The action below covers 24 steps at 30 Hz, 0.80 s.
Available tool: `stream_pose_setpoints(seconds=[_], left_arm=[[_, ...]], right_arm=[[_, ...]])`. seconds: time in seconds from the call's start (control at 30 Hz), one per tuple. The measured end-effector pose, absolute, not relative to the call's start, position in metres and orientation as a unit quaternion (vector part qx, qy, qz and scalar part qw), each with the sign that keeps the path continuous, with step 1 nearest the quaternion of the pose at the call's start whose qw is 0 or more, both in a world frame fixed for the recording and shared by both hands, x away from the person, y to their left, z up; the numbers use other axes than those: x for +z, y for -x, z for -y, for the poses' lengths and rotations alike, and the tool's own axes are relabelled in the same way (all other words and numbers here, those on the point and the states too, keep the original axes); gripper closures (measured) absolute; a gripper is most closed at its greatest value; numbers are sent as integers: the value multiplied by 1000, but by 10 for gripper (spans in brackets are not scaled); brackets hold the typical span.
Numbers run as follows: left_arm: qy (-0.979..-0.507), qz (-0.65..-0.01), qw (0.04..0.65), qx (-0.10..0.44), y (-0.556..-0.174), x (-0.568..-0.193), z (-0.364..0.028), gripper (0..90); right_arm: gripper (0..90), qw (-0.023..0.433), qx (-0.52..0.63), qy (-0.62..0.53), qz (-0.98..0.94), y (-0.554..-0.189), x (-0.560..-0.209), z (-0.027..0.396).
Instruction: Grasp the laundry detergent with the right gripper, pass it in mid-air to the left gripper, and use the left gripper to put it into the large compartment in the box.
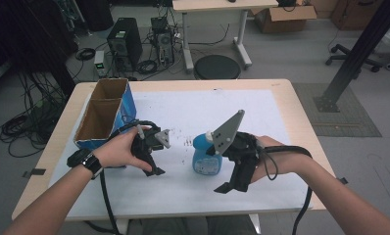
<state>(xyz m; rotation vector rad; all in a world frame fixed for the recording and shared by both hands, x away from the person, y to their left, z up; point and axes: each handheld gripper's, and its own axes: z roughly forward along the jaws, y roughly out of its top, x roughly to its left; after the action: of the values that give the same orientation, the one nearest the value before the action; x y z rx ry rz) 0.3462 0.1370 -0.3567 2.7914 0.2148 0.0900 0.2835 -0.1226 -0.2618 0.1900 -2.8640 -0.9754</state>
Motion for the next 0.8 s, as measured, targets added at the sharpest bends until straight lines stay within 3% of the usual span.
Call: stream_pose_setpoints(seconds=[0.8], left_arm=[[-978, -88, 183, 47, -345, -342, -144, 42]], right_arm=[[1, 18, -424, -49, 904, -319, -215, 151]])
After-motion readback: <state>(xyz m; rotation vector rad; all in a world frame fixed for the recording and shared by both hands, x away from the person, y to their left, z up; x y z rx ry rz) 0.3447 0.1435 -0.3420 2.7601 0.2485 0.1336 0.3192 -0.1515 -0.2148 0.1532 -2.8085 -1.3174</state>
